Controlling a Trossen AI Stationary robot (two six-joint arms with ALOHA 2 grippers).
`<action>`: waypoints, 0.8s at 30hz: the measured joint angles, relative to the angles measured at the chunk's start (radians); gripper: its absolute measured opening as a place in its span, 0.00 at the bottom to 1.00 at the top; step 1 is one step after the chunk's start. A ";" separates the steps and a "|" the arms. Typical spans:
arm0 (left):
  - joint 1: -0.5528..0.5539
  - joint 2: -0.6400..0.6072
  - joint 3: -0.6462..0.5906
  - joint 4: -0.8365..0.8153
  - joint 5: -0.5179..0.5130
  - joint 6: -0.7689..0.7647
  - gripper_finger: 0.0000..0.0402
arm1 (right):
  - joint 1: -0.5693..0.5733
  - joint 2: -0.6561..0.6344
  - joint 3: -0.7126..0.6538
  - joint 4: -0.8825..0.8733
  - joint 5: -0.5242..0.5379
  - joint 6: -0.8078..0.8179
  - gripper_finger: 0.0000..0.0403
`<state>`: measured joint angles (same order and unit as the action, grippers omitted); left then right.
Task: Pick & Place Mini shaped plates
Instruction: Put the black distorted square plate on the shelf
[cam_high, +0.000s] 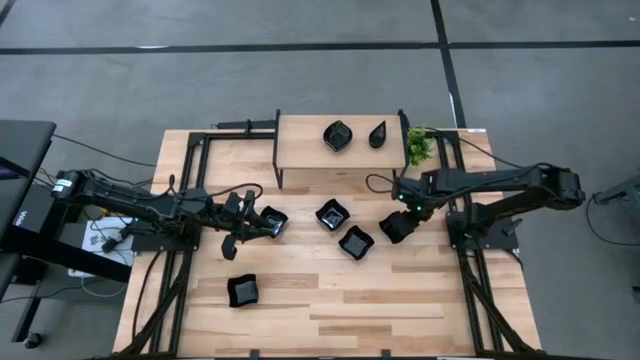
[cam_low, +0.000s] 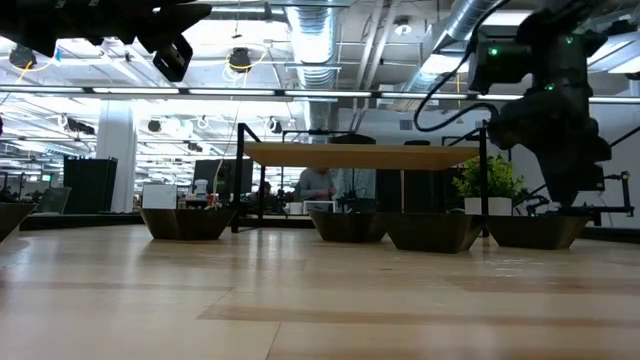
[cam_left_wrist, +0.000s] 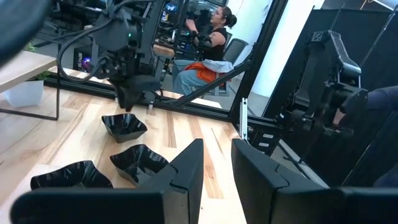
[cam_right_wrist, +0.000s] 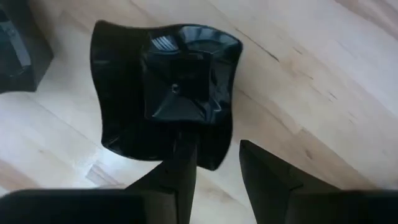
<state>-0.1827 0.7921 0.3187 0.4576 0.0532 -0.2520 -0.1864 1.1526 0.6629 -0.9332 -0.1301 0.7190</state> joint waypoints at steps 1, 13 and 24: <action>0.000 0.000 0.000 0.000 0.000 0.000 0.21 | 0.000 0.000 -0.006 0.016 -0.002 -0.008 0.29; 0.000 0.000 0.000 0.000 0.000 0.000 0.21 | -0.001 -0.001 -0.110 0.140 0.024 -0.021 0.29; 0.000 0.000 0.000 0.009 0.000 0.000 0.21 | -0.047 -0.001 -0.126 0.183 0.022 -0.047 0.28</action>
<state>-0.1825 0.7921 0.3187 0.4665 0.0532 -0.2520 -0.2337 1.1515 0.5373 -0.7499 -0.1078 0.6715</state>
